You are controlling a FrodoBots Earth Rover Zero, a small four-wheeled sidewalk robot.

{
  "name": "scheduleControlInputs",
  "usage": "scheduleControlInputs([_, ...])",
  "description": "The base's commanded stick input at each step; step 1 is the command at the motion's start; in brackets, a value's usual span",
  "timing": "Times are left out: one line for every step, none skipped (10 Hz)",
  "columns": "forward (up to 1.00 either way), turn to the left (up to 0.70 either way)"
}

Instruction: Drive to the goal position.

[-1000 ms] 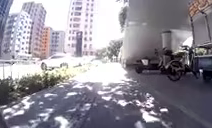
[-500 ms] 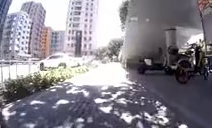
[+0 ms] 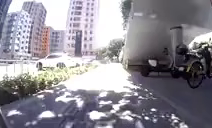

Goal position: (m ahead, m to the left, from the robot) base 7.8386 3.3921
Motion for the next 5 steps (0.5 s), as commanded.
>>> scheduleControlInputs([0.70,0.00])
scheduleControlInputs([0.70,0.00])
scheduleControlInputs([0.70,0.00])
scheduleControlInputs([0.70,0.00])
scheduleControlInputs([0.70,0.00])
